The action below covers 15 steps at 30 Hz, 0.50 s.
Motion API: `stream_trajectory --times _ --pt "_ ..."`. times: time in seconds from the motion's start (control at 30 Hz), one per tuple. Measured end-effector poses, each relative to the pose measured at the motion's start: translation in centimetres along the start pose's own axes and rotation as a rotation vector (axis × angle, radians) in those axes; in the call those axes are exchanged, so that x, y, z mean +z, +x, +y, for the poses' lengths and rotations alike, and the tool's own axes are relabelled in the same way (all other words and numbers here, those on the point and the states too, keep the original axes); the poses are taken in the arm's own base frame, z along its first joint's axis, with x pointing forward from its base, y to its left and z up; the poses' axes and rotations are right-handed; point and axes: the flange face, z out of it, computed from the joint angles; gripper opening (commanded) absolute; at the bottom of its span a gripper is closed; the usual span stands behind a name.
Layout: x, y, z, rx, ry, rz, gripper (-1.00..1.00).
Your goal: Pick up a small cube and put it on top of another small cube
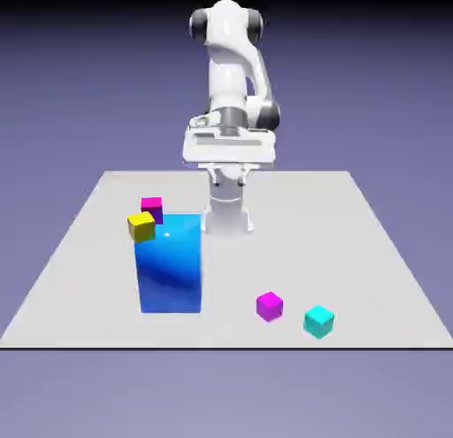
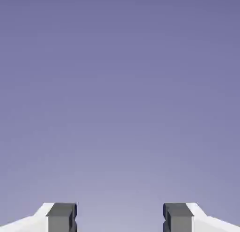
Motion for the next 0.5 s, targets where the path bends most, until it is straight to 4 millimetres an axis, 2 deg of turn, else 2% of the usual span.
stream_trajectory --times 0.23,0.5 --pt "8.2 -3.0 0.9 0.280 -0.237 -0.156 0.00" --pt "16.6 -8.4 2.9 0.625 -0.521 -0.319 0.00"
